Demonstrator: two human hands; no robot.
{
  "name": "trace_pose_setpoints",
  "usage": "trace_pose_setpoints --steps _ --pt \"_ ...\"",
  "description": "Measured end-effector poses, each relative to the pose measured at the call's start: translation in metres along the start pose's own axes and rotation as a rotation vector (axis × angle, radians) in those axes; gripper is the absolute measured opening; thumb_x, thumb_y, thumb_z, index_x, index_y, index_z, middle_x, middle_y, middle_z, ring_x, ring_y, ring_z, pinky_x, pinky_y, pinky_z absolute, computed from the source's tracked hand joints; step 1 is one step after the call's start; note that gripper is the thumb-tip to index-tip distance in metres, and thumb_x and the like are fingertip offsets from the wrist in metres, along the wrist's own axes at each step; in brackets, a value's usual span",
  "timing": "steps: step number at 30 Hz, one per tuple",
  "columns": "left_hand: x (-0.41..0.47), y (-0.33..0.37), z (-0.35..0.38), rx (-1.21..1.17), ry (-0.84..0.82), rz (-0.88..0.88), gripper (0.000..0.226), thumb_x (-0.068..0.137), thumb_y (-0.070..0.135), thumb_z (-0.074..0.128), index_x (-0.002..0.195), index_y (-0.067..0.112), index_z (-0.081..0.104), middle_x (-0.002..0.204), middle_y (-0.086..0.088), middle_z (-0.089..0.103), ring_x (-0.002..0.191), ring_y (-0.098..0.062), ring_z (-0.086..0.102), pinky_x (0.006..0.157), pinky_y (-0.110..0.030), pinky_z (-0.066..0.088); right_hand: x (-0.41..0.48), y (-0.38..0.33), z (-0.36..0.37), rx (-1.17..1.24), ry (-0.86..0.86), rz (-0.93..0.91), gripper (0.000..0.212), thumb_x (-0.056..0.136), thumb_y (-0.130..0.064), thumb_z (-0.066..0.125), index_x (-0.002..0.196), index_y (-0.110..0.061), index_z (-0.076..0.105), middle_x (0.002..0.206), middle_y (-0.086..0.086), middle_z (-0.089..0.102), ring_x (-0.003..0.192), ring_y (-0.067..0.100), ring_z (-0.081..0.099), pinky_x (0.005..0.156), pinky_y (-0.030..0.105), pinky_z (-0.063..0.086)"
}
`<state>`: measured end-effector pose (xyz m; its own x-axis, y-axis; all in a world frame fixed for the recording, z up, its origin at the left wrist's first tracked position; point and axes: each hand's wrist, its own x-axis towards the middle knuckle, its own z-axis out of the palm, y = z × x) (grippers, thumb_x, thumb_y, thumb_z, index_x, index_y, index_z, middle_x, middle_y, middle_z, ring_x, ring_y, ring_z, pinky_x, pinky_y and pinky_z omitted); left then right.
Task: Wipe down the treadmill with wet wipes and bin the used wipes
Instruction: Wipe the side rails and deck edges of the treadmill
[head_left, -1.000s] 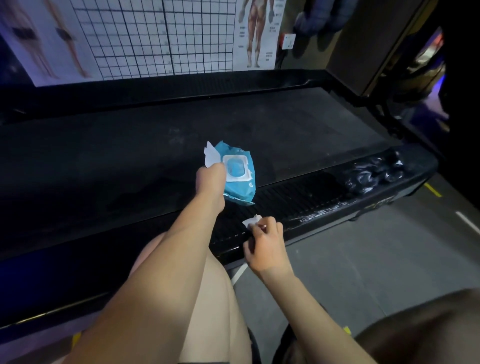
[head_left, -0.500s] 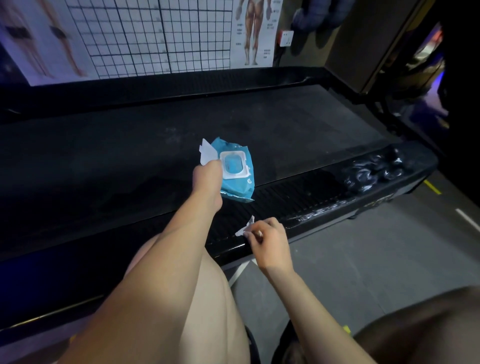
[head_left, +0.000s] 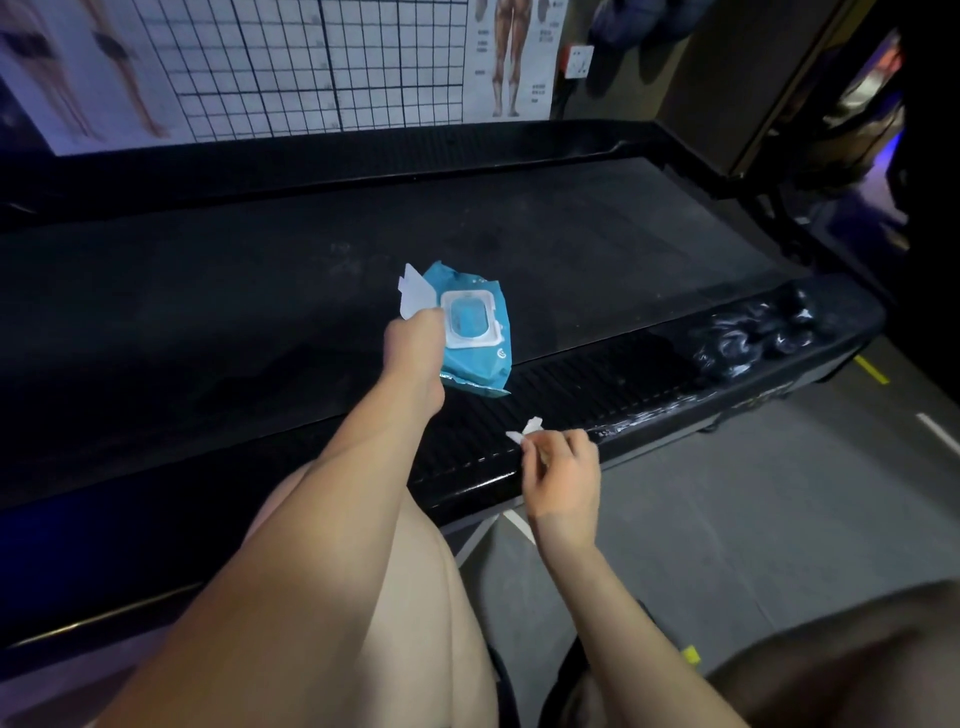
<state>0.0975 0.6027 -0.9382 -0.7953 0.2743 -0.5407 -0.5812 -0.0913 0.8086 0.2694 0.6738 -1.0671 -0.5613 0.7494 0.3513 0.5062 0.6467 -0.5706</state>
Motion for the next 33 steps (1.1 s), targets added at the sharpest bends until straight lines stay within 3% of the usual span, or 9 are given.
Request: trace_pose_setpoints --steps 3,9,13,17,22,27,30,33 --pt "-0.001 0.000 0.000 0.011 -0.001 -0.004 0.019 0.102 0.012 0.056 0.121 0.016 0.057 0.109 -0.006 0.070 0.093 -0.024 0.071 0.077 -0.035 0.060 0.015 0.009 -0.005 -0.057 0.019 0.047 0.005 0.089 -0.014 0.070 0.092 -0.015 0.073 0.091 0.007 0.057 0.088 0.031 0.056 0.078 0.041 0.051" --pt "-0.002 0.000 0.000 0.010 0.005 -0.021 0.018 0.102 0.013 0.056 0.121 0.015 0.056 0.110 -0.006 0.070 0.095 -0.024 0.071 0.084 -0.038 0.060 0.042 0.038 -0.025 -0.127 0.112 0.175 0.010 0.094 -0.013 0.064 0.097 -0.008 0.072 0.093 0.015 0.057 0.089 0.037 0.054 0.079 0.042 0.045" --pt "-0.002 0.000 0.001 0.018 0.001 -0.009 0.020 0.102 0.013 0.056 0.121 0.014 0.058 0.110 -0.006 0.070 0.095 -0.024 0.071 0.078 -0.035 0.060 0.050 0.048 -0.037 -0.096 0.117 0.252 0.013 0.096 -0.013 0.062 0.102 -0.006 0.072 0.098 0.017 0.057 0.095 0.037 0.054 0.082 0.040 0.043" --pt "-0.001 0.000 0.003 0.021 0.001 -0.010 0.027 0.101 0.014 0.057 0.128 0.013 0.060 0.116 -0.008 0.072 0.099 -0.026 0.072 0.081 -0.036 0.061 0.037 0.026 -0.036 -0.018 0.085 0.086 0.009 0.095 -0.013 0.065 0.098 -0.008 0.071 0.092 0.008 0.053 0.086 0.024 0.052 0.074 0.022 0.035" --pt "-0.001 -0.001 0.003 0.012 -0.001 -0.002 0.017 0.102 0.012 0.056 0.119 0.016 0.058 0.106 -0.005 0.070 0.093 -0.023 0.071 0.079 -0.036 0.059 0.027 -0.003 -0.010 0.064 -0.051 -0.017 0.018 0.091 -0.007 0.064 0.105 -0.012 0.074 0.097 0.003 0.056 0.093 0.021 0.052 0.084 0.028 0.045" --pt "0.001 -0.001 0.002 0.007 -0.001 0.009 0.017 0.101 0.011 0.055 0.117 0.016 0.059 0.105 -0.005 0.071 0.094 -0.023 0.071 0.085 -0.038 0.059 0.052 0.002 -0.005 -0.100 -0.232 -0.084 0.016 0.089 -0.008 0.064 0.096 -0.016 0.076 0.093 0.002 0.056 0.084 0.021 0.043 0.076 0.039 0.051" --pt "0.001 0.000 0.005 -0.003 -0.005 0.016 0.017 0.102 0.011 0.056 0.117 0.016 0.058 0.105 -0.004 0.070 0.093 -0.023 0.070 0.082 -0.036 0.059 0.050 0.010 -0.013 -0.129 -0.229 -0.183 0.019 0.086 -0.003 0.067 0.090 -0.019 0.077 0.089 0.001 0.055 0.077 0.021 0.042 0.067 0.037 0.049" --pt "-0.001 0.002 0.006 -0.006 -0.014 0.015 0.019 0.102 0.012 0.056 0.119 0.016 0.060 0.105 -0.004 0.071 0.093 -0.022 0.071 0.081 -0.035 0.059 0.040 0.018 -0.029 -0.126 -0.243 -0.216 0.021 0.085 -0.001 0.067 0.085 -0.020 0.076 0.085 0.001 0.054 0.074 0.024 0.046 0.068 0.035 0.046"
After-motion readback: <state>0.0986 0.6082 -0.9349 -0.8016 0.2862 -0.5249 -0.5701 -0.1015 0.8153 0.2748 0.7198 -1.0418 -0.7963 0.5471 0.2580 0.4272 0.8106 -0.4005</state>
